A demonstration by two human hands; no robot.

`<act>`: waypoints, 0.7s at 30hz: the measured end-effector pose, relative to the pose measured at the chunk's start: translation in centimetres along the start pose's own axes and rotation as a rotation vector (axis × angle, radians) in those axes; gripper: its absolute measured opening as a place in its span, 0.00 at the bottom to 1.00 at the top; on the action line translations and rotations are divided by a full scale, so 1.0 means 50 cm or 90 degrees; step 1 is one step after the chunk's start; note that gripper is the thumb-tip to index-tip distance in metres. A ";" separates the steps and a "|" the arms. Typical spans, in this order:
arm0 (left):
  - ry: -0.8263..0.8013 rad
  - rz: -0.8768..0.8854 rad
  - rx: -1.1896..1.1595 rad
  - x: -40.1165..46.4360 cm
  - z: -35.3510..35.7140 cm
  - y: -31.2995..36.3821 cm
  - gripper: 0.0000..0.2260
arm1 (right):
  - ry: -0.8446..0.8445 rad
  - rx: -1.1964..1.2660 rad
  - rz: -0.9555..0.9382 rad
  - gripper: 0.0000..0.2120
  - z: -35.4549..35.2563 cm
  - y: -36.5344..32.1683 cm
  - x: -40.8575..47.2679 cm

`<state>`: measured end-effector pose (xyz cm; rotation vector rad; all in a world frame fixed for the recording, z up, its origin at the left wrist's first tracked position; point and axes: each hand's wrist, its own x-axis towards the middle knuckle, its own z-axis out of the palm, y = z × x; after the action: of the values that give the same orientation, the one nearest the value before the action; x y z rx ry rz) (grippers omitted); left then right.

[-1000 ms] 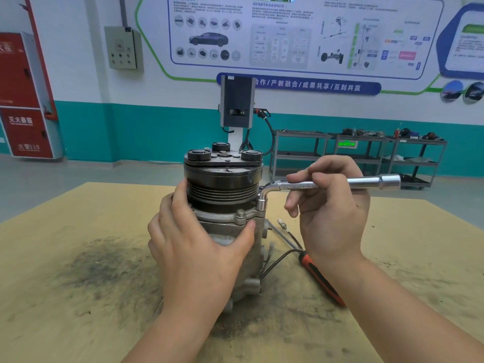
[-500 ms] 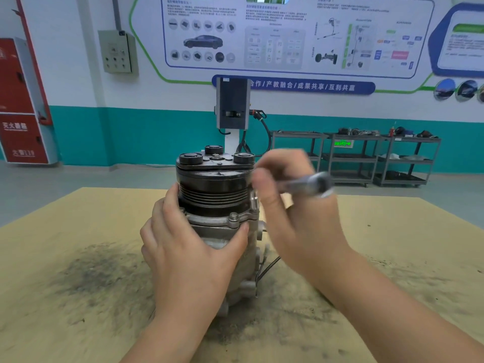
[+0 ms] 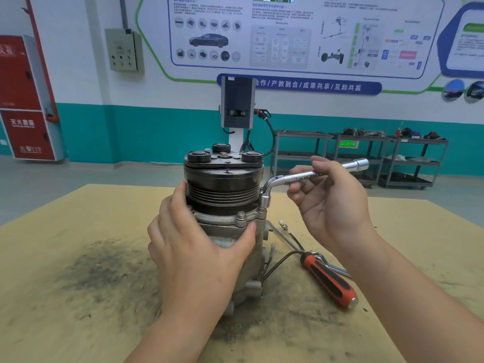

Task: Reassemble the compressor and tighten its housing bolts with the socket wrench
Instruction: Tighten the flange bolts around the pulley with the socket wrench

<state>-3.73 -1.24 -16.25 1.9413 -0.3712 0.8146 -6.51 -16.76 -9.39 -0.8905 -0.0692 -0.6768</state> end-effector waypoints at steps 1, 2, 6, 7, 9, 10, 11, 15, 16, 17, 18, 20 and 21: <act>-0.001 -0.001 0.002 0.000 0.000 0.000 0.46 | -0.008 0.009 0.020 0.04 -0.001 -0.001 0.002; -0.001 -0.001 0.003 0.000 0.000 0.000 0.46 | -0.014 0.010 0.040 0.03 -0.001 -0.002 0.003; -0.002 -0.001 0.002 0.000 0.000 -0.001 0.46 | -0.036 -0.013 0.114 0.01 -0.008 -0.012 0.012; -0.003 0.000 0.001 0.000 0.001 -0.001 0.46 | -0.039 -0.016 0.127 0.01 -0.010 -0.014 0.014; -0.004 0.000 -0.001 0.000 0.000 -0.001 0.46 | -0.041 -0.014 0.141 0.02 -0.011 -0.013 0.016; -0.003 0.000 -0.003 -0.001 0.000 -0.001 0.46 | -0.041 -0.008 0.145 0.03 -0.012 -0.012 0.017; -0.001 0.002 -0.004 -0.001 0.000 -0.001 0.46 | -0.040 -0.003 0.147 0.03 -0.012 -0.011 0.018; -0.002 -0.001 -0.001 0.000 0.001 -0.002 0.45 | -0.043 -0.007 0.176 0.03 -0.017 -0.009 0.020; -0.001 -0.002 0.001 0.000 0.002 -0.002 0.45 | -0.046 -0.009 0.186 0.03 -0.017 -0.010 0.020; 0.000 -0.003 0.003 0.000 0.002 -0.002 0.45 | -0.049 -0.006 0.192 0.03 -0.016 -0.011 0.020; 0.001 -0.003 0.003 0.000 0.002 -0.002 0.45 | -0.054 -0.003 0.191 0.03 -0.015 -0.012 0.020; 0.000 -0.004 0.003 0.000 0.001 -0.002 0.45 | -0.064 -0.013 0.169 0.04 -0.012 -0.015 0.020; 0.000 -0.005 0.003 0.000 0.001 -0.001 0.45 | -0.068 -0.026 0.154 0.05 -0.010 -0.015 0.019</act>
<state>-3.68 -1.27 -16.32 1.9465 -0.3621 0.8119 -6.31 -17.94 -8.87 -0.9561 -0.0424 -0.4057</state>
